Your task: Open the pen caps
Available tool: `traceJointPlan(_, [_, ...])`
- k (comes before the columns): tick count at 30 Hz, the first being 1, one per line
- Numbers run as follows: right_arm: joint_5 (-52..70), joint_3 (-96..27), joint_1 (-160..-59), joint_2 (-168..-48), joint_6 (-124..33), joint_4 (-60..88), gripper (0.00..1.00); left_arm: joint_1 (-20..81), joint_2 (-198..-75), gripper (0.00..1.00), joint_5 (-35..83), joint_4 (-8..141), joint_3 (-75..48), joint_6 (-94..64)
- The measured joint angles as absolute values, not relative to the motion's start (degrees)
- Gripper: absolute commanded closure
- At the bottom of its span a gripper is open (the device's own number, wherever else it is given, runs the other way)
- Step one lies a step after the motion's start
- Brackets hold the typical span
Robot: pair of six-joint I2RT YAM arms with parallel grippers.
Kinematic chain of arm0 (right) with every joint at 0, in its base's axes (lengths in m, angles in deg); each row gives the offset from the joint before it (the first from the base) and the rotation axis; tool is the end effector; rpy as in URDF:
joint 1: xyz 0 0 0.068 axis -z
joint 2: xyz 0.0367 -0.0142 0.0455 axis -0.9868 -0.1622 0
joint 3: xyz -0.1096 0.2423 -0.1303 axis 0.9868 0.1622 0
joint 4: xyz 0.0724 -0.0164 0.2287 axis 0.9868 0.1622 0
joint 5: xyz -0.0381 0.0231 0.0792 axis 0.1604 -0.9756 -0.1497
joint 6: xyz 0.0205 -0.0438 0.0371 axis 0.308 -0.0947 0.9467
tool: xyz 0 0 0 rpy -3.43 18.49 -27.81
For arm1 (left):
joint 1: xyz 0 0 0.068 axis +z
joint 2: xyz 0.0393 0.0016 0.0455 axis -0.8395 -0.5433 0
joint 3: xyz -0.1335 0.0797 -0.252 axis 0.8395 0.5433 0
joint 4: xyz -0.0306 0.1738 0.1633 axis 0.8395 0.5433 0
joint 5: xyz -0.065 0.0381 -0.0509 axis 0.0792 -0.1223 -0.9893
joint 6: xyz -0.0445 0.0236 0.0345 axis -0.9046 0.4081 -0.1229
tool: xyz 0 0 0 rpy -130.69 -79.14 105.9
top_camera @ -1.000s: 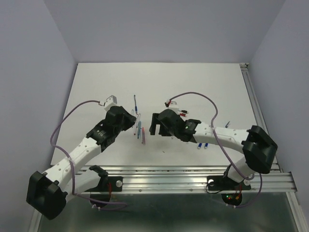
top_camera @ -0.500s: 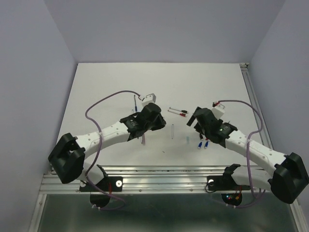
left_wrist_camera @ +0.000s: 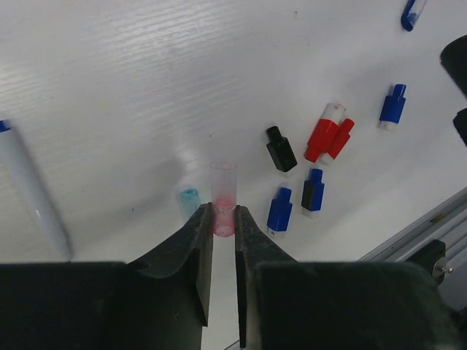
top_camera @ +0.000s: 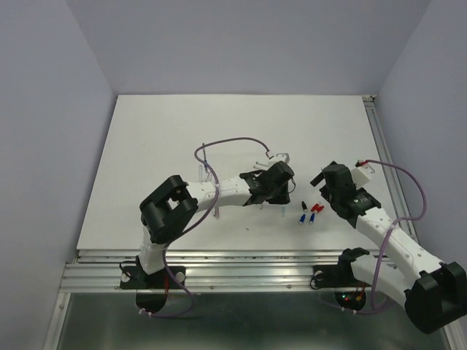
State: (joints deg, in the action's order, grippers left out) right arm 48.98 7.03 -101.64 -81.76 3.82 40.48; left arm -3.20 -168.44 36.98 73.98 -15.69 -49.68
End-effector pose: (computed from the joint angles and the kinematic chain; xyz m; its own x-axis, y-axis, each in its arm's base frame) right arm 0.1571 0.0342 0.2425 -0.3620 0.6121 -0.7030 0.5914 0.7338 0.3344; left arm 0.2108 -0.3623 0.2434 -0.8144 -0.0182 -0.5800 0.3604 0.7676 -0.5300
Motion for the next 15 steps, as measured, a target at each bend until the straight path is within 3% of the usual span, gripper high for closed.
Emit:
traceJointPlan(4, [49.3,7.0,-101.6,-79.2,2.9,40.5,0.00,-4.6,-173.7,0.86,35.4,75.6,-20.2,-48.5])
traceJointPlan(8, [49.3,7.0,-101.6,-77.9,1.9,40.6,0.00,-5.6,-177.6,0.65,34.0,76.8,-24.2,-47.5])
traceJointPlan(15, [49.3,7.1,-101.6,-77.1,0.5,40.5,0.00,-6.2,-179.5,0.51,32.0,78.2,-26.3,-46.3])
